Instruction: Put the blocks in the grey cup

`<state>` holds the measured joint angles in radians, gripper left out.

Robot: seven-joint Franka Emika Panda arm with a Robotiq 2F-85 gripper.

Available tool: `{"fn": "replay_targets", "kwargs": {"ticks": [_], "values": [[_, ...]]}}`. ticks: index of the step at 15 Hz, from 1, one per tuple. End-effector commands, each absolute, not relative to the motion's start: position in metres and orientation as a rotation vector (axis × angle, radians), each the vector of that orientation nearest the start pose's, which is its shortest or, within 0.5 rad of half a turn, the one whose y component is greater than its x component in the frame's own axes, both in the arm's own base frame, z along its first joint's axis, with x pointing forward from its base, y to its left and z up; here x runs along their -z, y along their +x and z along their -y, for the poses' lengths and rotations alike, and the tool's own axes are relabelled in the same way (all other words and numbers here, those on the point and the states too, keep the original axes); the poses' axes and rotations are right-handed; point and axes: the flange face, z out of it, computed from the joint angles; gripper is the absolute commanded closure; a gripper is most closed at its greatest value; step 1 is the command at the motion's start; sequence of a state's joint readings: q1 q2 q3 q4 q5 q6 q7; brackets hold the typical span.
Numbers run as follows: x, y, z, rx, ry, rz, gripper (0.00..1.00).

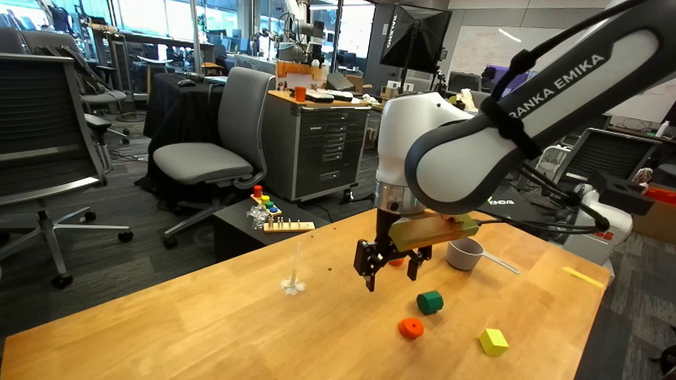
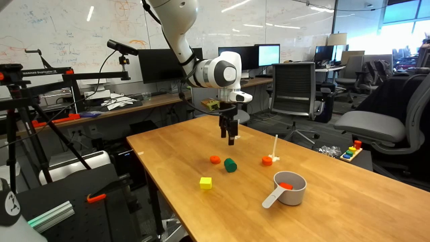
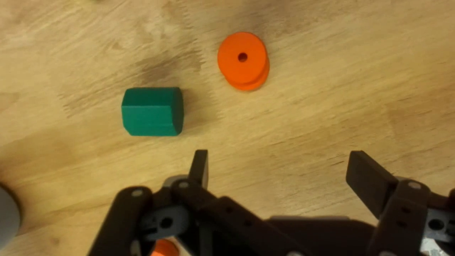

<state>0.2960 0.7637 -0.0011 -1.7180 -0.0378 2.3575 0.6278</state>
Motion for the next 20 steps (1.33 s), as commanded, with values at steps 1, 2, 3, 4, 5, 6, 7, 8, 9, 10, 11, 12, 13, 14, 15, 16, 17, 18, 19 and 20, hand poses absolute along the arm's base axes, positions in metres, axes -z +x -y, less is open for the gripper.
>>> {"fn": "replay_targets", "kwargs": {"ticks": [1,2,3,4,5,6,7,8,9,10,11,12,13,14,15,16,17,18,19,20], "values": [[-0.143,0.613,-0.182,-0.131,-3.146,-0.626,0.0],[-0.143,0.609,-0.178,-0.137,-3.151,-0.644,0.0],[-0.143,0.605,-0.175,-0.143,-3.164,-0.66,0.0],[-0.143,0.6,-0.171,-0.167,-3.169,-0.674,0.0],[-0.144,0.595,-0.168,-0.178,-3.177,-0.682,0.0],[-0.146,0.591,-0.163,-0.179,-3.188,-0.684,0.0],[-0.147,0.587,-0.158,-0.185,-3.201,-0.691,0.0],[-0.149,0.583,-0.153,-0.191,-3.21,-0.696,0.0],[-0.151,0.578,-0.147,-0.197,-3.22,-0.701,0.0],[-0.154,0.574,-0.141,-0.201,-3.229,-0.702,0.0],[-0.155,0.572,-0.136,-0.198,-3.241,-0.701,0.0],[-0.157,0.57,-0.131,-0.203,-3.248,-0.684,0.0],[-0.157,0.568,-0.13,-0.198,-3.256,-0.658,0.0],[-0.158,0.566,-0.133,-0.157,-3.273,-0.571,0.0],[-0.155,0.567,-0.135,-0.155,-3.279,-0.547,0.0],[-0.153,0.568,-0.136,-0.153,-3.286,-0.539,0.0],[-0.15,0.57,-0.138,-0.165,-3.284,-0.531,0.0],[-0.146,0.57,-0.138,-0.175,-3.289,-0.522,0.0],[-0.144,0.57,-0.139,-0.183,-3.291,-0.515,0.0],[-0.139,0.571,-0.141,-0.2,-3.295,-0.505,0.0]]}}
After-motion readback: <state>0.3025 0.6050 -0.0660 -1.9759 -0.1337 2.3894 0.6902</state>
